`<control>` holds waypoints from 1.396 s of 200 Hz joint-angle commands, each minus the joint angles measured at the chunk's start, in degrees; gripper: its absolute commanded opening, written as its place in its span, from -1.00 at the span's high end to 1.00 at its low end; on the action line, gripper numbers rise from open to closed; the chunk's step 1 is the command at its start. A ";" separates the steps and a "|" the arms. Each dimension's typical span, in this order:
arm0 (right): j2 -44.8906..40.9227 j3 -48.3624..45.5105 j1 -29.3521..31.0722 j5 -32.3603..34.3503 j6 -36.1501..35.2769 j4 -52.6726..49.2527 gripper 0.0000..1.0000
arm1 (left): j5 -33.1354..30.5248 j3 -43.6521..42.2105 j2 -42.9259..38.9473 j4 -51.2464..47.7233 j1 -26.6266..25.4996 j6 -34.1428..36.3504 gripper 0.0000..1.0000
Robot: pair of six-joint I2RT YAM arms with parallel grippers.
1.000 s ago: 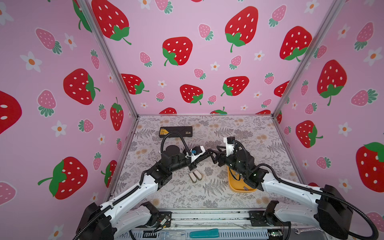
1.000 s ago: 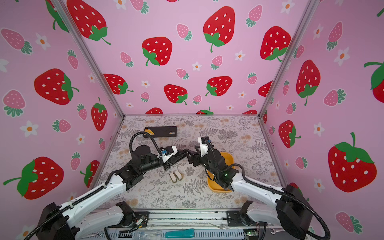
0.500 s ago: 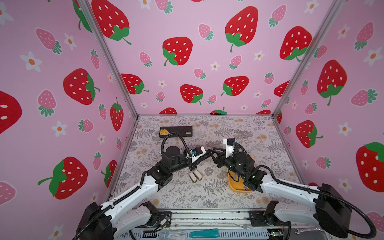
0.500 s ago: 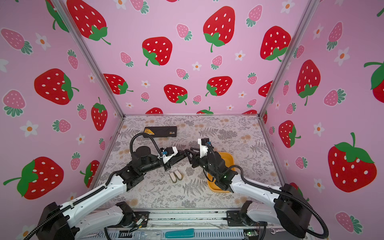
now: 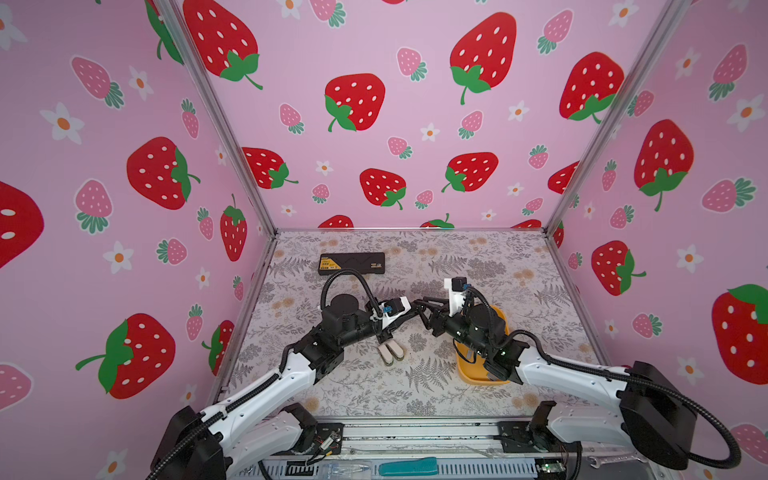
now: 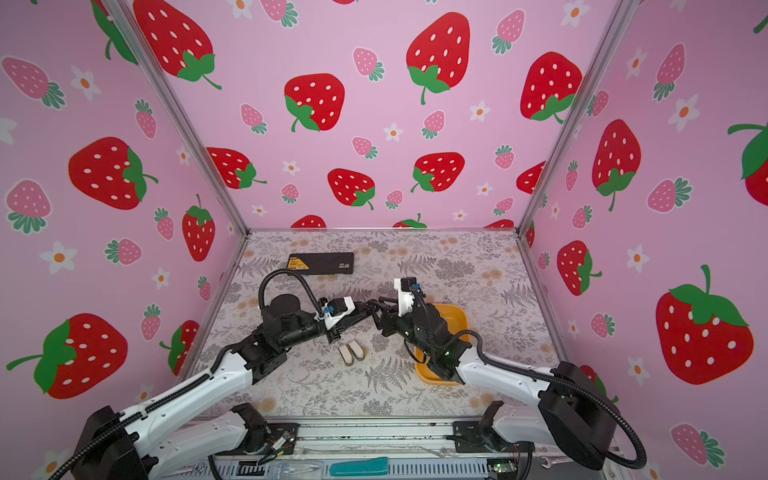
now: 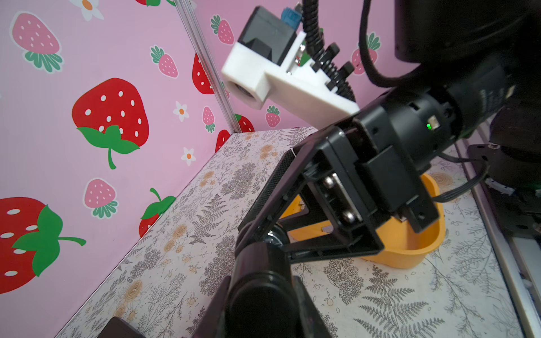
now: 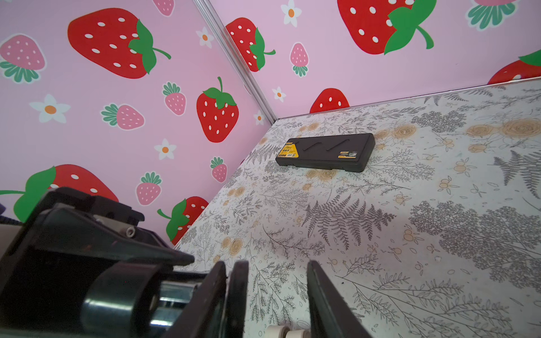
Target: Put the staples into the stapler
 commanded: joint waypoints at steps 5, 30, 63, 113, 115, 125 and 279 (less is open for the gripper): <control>1.15 -0.08 -0.33 0.30 1.08 0.41 0.33 | 2.50 0.98 -2.49 7.34 -0.36 1.71 1.00; 1.27 -0.47 -0.40 2.23 1.76 1.00 0.69 | 1.33 0.12 -3.99 8.29 -0.38 0.91 1.00; 0.82 -1.57 -2.06 3.14 3.17 -0.13 1.00 | 0.33 0.84 -7.16 6.31 0.00 -1.60 1.00; 0.02 -7.73 -8.47 1.61 6.38 1.82 1.00 | 3.69 0.46 -11.37 5.68 0.35 -2.49 1.00; 0.00 -7.90 -8.68 1.53 6.40 1.85 1.00 | 3.89 0.46 -11.54 5.61 0.44 -2.57 1.00; 0.08 -8.52 -9.38 1.30 6.52 2.07 1.00 | 5.00 0.31 -12.25 5.78 0.47 -2.92 1.00; -5.63 -10.36 -10.85 -2.42 -0.09 1.28 0.22 | 7.24 10.51 -5.66 -10.35 0.74 -2.49 1.00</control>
